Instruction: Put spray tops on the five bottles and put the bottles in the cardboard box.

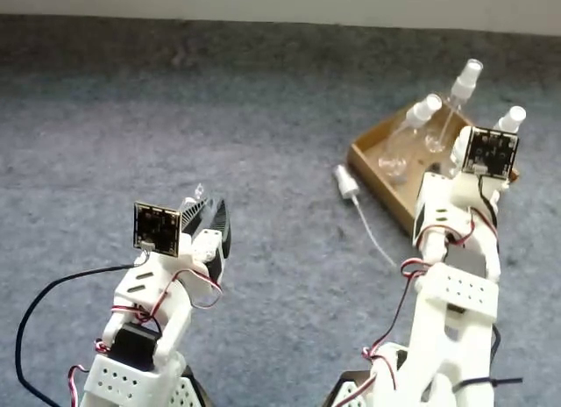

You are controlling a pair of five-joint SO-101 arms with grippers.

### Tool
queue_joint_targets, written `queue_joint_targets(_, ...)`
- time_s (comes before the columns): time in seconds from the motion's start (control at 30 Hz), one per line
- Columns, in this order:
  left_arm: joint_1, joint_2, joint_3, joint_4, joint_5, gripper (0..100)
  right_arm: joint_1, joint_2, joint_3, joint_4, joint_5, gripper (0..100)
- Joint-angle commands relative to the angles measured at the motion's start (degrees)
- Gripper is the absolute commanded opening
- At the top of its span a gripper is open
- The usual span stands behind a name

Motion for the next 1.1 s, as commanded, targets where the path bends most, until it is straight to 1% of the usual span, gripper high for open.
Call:
queue_joint_targets(0.0, -0.66, -0.40, 0.92, 0.09, 0.26, 4, 0.75, 2.42, -4.18, -5.67, 0.18, 11.0)
queue_joint_targets(0.27, -0.57, -0.40, 0.92, 0.09, 0.26, 4, 0.75, 11.82, -4.18, -16.75, 0.09, 11.0)
queue_joint_targets(0.43, -0.48, -0.40, 0.92, 0.09, 0.26, 4, 0.84, 17.27, -4.26, -20.26, -5.63, 11.0)
queue_joint_targets(0.57, -0.57, -0.40, 0.92, 0.09, 0.26, 4, 0.84, 19.74, -4.26, -23.60, -6.77, 11.0)
queue_joint_targets(0.87, -0.48, -0.40, 0.92, 0.09, 0.26, 4, 0.84, 23.25, -4.35, -28.70, -6.77, 11.0)
queue_joint_targets(1.07, -0.40, -0.40, 0.92, 0.09, 0.26, 4, 0.57, 25.80, -5.05, -29.05, -6.77, 11.0)
